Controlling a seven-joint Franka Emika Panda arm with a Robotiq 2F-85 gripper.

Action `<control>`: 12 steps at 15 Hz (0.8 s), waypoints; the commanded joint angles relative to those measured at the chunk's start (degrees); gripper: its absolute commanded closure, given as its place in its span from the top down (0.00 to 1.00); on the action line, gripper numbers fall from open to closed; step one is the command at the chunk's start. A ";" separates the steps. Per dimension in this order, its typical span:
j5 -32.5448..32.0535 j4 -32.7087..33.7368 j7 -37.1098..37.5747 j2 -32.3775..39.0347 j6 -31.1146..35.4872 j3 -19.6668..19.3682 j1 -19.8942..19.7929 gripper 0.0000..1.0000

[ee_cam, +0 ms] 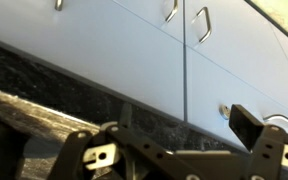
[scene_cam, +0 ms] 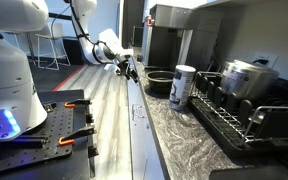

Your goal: Pick up the coffee cup and put it on the counter

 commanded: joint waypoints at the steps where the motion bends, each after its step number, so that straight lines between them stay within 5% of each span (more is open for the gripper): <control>1: -3.12 -2.91 -5.66 6.24 -0.10 4.92 -7.65 1.00; 7: -6.98 -4.20 -9.71 9.57 -0.09 10.61 -16.01 1.00; 12: -19.01 -5.23 -5.03 11.93 0.00 8.06 -15.68 1.00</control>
